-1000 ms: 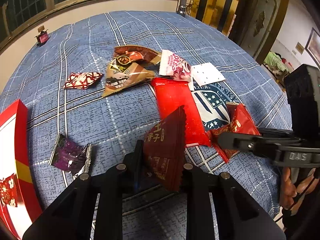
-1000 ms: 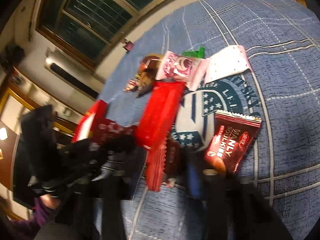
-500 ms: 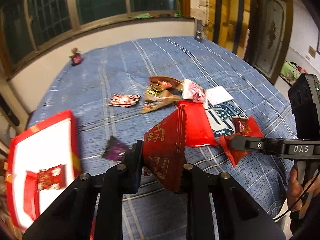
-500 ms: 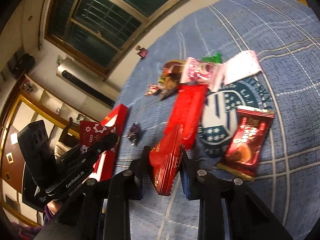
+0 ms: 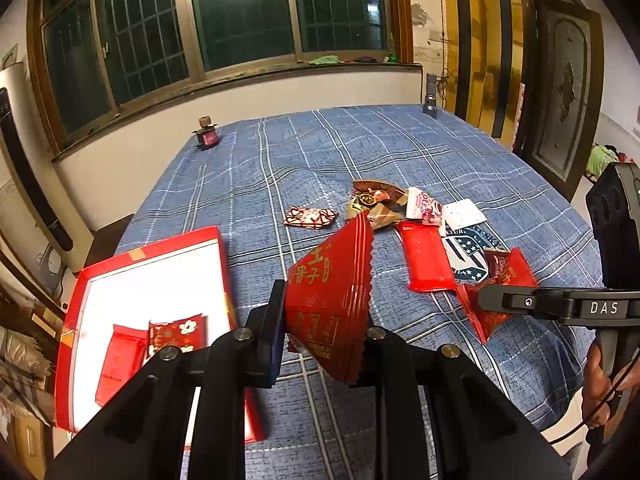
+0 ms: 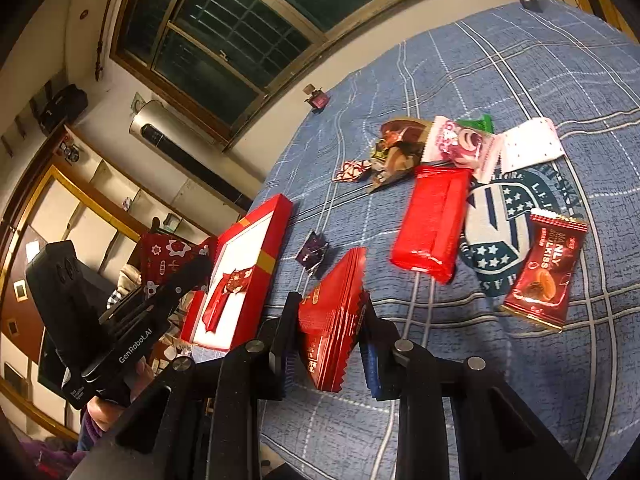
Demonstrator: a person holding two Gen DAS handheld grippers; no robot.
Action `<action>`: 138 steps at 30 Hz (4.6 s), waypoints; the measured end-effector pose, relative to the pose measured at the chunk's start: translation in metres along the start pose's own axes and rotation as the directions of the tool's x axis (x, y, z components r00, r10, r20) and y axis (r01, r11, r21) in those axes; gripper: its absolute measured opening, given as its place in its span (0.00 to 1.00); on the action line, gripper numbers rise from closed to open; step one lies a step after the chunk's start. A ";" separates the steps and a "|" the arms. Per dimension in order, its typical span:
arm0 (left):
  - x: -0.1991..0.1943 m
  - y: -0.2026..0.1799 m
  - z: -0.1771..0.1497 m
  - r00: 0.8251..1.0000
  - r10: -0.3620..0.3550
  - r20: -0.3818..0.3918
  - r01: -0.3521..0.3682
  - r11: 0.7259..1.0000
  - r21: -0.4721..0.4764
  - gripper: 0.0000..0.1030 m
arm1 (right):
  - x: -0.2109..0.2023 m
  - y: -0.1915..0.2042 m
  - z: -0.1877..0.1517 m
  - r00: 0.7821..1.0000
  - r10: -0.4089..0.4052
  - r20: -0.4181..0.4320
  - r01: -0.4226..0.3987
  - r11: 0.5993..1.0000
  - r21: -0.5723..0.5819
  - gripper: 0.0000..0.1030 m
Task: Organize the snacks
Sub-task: 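Lower the long red bar into the box and open the right gripper, then lower the red gold-print packet into the box and open the left gripper, then grasp a red bar packet with the left gripper while the right grasps the brown MANLY KISS packet, then carry both packets into the red-rimmed box and open both grippers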
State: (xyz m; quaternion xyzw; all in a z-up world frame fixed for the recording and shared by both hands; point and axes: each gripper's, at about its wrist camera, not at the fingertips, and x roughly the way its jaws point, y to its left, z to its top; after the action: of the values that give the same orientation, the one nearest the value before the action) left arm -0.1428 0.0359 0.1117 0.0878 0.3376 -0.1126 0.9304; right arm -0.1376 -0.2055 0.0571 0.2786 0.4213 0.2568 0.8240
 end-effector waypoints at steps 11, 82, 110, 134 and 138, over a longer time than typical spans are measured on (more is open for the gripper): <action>-0.012 0.021 -0.009 1.000 0.016 0.026 -0.015 0.999 -0.042 0.18 | 0.002 0.025 -0.003 1.000 -0.011 -0.004 0.011 0.999 -0.047 0.27; 0.061 -0.037 -0.001 0.968 -0.194 -0.159 0.194 0.981 -0.021 0.64 | -0.047 -0.079 0.001 0.880 -0.461 0.110 0.451 0.886 0.105 0.61; 0.165 -0.132 0.028 0.927 -0.197 -0.318 0.214 0.977 0.020 0.64 | 0.012 -0.059 0.011 0.730 -0.684 0.016 0.668 0.708 -0.229 0.42; 0.080 -0.094 -0.008 0.969 -0.156 -0.189 0.172 0.982 0.073 0.43 | -0.037 -0.052 0.003 0.823 -0.563 0.069 0.568 0.819 -0.084 0.34; 0.057 -0.071 -0.026 0.976 -0.134 -0.175 0.144 0.989 0.046 0.43 | -0.024 -0.029 -0.005 0.839 -0.540 0.067 0.544 0.829 -0.128 0.34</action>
State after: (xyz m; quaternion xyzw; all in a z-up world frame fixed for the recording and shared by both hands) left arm -0.1352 -0.0349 0.0483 0.1007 0.4180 -0.1792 0.8849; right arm -0.1491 -0.2410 0.0483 0.0920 0.4519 0.0380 0.8865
